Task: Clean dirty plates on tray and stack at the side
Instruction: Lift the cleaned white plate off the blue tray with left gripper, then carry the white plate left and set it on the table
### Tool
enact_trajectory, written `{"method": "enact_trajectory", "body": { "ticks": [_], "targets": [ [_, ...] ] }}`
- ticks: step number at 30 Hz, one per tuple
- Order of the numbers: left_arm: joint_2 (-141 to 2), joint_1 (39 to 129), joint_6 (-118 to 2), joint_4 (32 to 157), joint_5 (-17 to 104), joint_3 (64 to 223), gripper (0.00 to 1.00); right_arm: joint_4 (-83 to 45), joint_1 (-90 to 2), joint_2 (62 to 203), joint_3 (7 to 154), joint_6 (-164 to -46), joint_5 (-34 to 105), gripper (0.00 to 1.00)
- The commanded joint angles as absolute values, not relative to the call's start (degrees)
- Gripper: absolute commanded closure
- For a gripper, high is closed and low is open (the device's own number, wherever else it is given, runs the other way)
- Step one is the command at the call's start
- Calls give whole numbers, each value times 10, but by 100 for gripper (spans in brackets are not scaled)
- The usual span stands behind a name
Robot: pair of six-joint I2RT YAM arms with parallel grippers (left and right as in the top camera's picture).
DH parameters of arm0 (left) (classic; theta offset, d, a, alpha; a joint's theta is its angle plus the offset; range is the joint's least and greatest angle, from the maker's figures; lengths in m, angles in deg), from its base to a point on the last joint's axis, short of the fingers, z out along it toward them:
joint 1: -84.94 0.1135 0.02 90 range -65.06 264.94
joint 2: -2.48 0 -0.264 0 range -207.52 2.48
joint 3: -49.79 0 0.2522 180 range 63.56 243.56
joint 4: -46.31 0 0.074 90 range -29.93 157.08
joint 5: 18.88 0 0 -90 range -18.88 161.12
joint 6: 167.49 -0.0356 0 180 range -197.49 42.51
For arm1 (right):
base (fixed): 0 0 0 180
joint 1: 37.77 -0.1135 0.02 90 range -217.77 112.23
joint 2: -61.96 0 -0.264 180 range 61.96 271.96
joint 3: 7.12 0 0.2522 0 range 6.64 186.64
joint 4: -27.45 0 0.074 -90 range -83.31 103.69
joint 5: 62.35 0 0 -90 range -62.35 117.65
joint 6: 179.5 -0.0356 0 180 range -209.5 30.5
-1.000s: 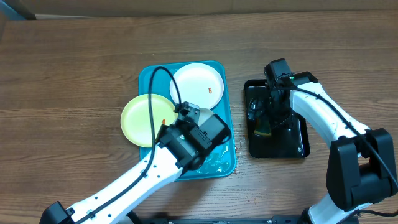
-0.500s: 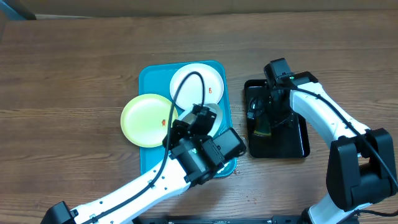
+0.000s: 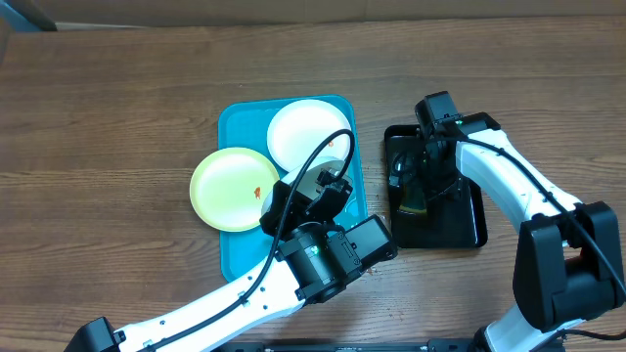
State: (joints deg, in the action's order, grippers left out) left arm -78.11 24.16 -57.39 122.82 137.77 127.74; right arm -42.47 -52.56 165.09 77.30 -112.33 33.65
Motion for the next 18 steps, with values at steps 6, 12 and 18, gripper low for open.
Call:
{"method": "enact_trajectory", "body": {
  "ticks": [6, 12, 18],
  "targets": [
    [-769, 238, -582, 1220, 1406, 1290, 96, -423, -530, 1647, 771, -1122, 340, 8],
    [-769, 238, -582, 1208, 1401, 1290, 96, -423, -530, 1647, 771, -1122, 340, 8],
    [-769, 253, -527, 1209, 1319, 1290, 96, -423, -530, 1647, 771, -1122, 340, 8]
  ]
}}
